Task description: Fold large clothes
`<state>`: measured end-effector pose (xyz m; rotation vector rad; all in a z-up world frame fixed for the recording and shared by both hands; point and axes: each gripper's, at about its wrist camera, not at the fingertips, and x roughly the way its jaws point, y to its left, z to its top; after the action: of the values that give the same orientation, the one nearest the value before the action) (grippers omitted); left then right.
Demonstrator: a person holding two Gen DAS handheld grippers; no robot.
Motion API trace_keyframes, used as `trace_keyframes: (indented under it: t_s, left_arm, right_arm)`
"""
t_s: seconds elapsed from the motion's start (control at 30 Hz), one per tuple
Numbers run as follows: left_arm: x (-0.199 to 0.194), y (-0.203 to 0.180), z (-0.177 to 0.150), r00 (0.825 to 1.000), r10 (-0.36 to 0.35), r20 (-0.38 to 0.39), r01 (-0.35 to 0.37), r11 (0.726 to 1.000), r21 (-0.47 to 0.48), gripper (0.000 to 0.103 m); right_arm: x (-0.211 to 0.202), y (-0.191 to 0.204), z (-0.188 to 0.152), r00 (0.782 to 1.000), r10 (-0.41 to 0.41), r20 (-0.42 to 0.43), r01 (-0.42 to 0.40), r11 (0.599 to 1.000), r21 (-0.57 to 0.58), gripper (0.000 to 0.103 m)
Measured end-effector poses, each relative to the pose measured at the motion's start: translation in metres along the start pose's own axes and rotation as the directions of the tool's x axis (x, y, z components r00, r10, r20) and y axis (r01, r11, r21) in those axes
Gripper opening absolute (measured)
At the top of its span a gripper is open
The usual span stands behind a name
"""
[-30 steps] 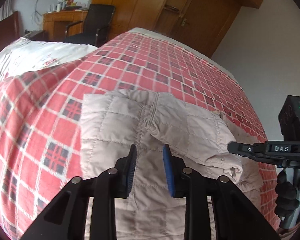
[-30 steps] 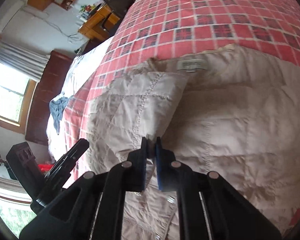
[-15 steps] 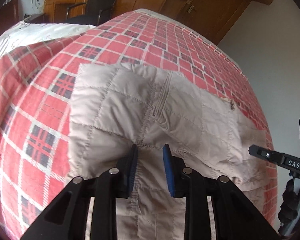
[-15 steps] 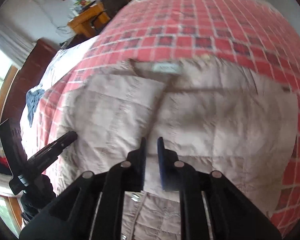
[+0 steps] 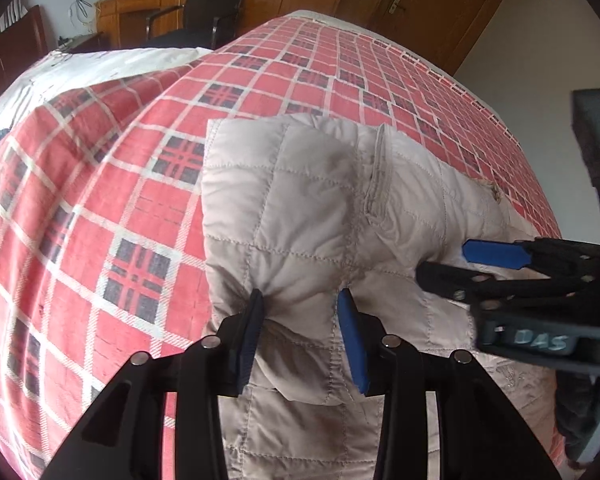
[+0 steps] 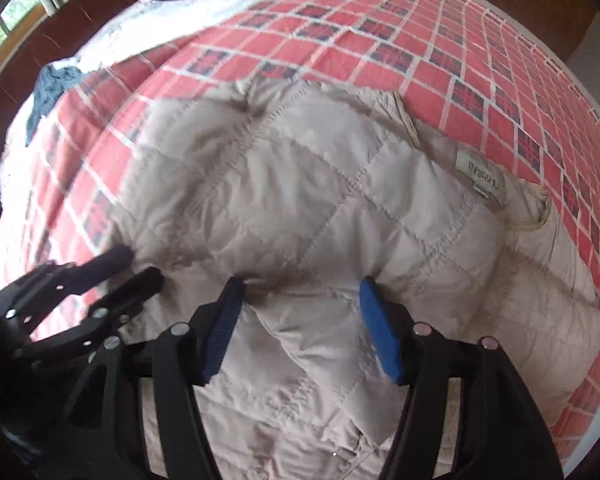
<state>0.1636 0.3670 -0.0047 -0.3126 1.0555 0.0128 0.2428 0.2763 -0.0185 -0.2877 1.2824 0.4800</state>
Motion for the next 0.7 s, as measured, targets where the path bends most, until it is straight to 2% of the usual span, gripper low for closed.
trace_keyframes:
  t_s: [0.03, 0.1, 0.17, 0.3, 0.47, 0.63, 0.7]
  left_arm:
    - [0.001, 0.000, 0.000, 1.000, 0.000, -0.002, 0.000, 1.000, 0.000, 0.039]
    - [0.003, 0.000, 0.000, 1.000, -0.001, -0.005, 0.001, 1.000, 0.000, 0.039]
    - [0.005, 0.001, -0.001, 1.000, -0.003, -0.007, 0.003, 1.000, 0.002, 0.039]
    - [0.007, 0.004, -0.001, 1.000, -0.016, -0.006, 0.016, 1.000, -0.013, 0.039]
    - [0.009, 0.001, -0.001, 1.000, -0.001, -0.004, 0.001, 1.000, -0.003, 0.039]
    - [0.009, 0.001, -0.001, 1.000, 0.001, -0.005, -0.001, 1.000, -0.002, 0.039]
    - [0.009, 0.001, -0.001, 1.000, 0.003, -0.007, -0.003, 1.000, 0.003, 0.039]
  right_arm:
    - [0.004, -0.005, 0.000, 1.000, 0.017, -0.005, -0.017, 1.000, 0.020, 0.049]
    - [0.002, -0.013, -0.001, 0.999, 0.047, -0.002, -0.047, 0.997, 0.055, 0.021]
    - [-0.004, -0.023, -0.004, 0.998, 0.067, 0.018, -0.069, 0.994, 0.084, 0.013]
    - [-0.039, -0.056, -0.019, 0.978, 0.180, 0.109, -0.196, 0.967, 0.163, 0.012]
    - [-0.077, -0.111, -0.048, 0.959, 0.199, 0.203, -0.250, 0.930, 0.269, 0.012]
    - [-0.089, -0.163, -0.092, 0.952, 0.223, 0.210, -0.288, 0.882, 0.373, 0.015]
    - [-0.090, -0.186, -0.117, 0.946, 0.255, 0.201, -0.318, 0.856, 0.407, 0.021]
